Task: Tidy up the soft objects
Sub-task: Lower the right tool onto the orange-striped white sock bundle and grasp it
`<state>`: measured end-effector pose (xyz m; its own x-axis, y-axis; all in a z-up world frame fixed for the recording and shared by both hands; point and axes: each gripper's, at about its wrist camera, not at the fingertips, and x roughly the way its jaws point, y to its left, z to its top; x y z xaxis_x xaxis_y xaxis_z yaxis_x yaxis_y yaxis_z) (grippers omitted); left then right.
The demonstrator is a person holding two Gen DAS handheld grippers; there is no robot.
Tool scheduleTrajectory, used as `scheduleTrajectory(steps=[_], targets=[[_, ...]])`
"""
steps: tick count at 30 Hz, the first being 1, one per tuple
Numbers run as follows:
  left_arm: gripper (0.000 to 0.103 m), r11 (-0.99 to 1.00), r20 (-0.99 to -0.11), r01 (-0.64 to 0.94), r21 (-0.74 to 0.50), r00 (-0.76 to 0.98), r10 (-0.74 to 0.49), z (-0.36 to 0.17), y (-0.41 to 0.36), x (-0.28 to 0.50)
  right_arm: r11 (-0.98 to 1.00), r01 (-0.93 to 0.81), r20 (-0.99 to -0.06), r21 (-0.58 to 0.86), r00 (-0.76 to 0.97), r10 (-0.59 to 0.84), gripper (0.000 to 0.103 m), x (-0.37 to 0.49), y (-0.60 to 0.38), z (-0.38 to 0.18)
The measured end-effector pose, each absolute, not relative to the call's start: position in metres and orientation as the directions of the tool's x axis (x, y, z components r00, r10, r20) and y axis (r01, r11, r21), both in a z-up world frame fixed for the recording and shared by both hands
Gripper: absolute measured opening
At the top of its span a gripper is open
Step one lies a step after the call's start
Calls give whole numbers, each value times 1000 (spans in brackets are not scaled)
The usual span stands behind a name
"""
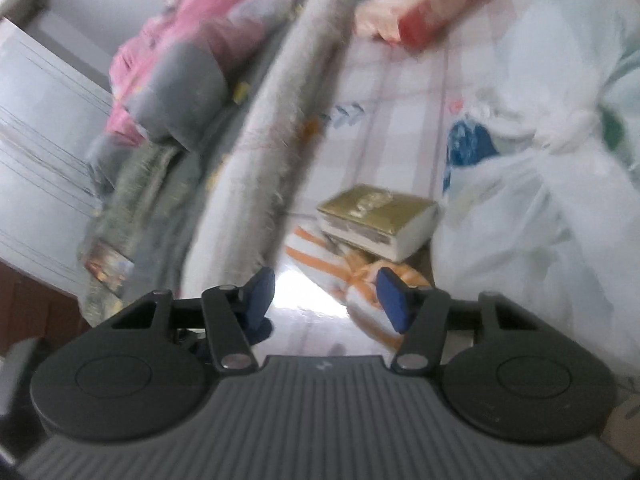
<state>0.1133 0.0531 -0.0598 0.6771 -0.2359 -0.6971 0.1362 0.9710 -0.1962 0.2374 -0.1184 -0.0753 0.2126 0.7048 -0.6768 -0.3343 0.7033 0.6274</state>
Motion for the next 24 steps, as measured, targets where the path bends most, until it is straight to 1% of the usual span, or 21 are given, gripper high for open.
scheduleTrajectory(steps=[2, 6, 9, 11, 14, 18, 22, 24], targets=[[85, 970, -702, 133, -204, 671, -239, -61, 57, 112, 685, -319, -673, 655, 164, 721, 55, 235, -114, -84], [85, 966, -710, 123, -229, 658, -252, -63, 64, 114, 589, -260, -601, 765, 39, 798, 55, 232, -112, -93], [81, 969, -729, 100, -225, 643, -236, -67, 65, 121, 617, -296, -620, 729, 96, 779, 56, 231, -112, -84], [74, 969, -746, 84, -233, 624, -233, -70, 66, 126, 641, -321, -636, 697, 136, 760, 57, 233, -109, -78], [70, 966, -765, 57, -251, 600, -234, -75, 69, 131, 662, -333, -654, 671, 156, 741, 57, 238, -104, -77], [70, 964, -768, 41, -262, 597, -234, -76, 72, 130, 696, -358, -681, 623, 190, 707, 57, 244, -100, -76], [70, 966, -770, 39, -256, 595, -229, -76, 72, 128, 661, -369, -636, 654, 205, 744, 57, 247, -101, -71], [70, 966, -772, 35, -258, 593, -228, -76, 71, 127, 664, -376, -634, 646, 220, 742, 57, 250, -101, -68]])
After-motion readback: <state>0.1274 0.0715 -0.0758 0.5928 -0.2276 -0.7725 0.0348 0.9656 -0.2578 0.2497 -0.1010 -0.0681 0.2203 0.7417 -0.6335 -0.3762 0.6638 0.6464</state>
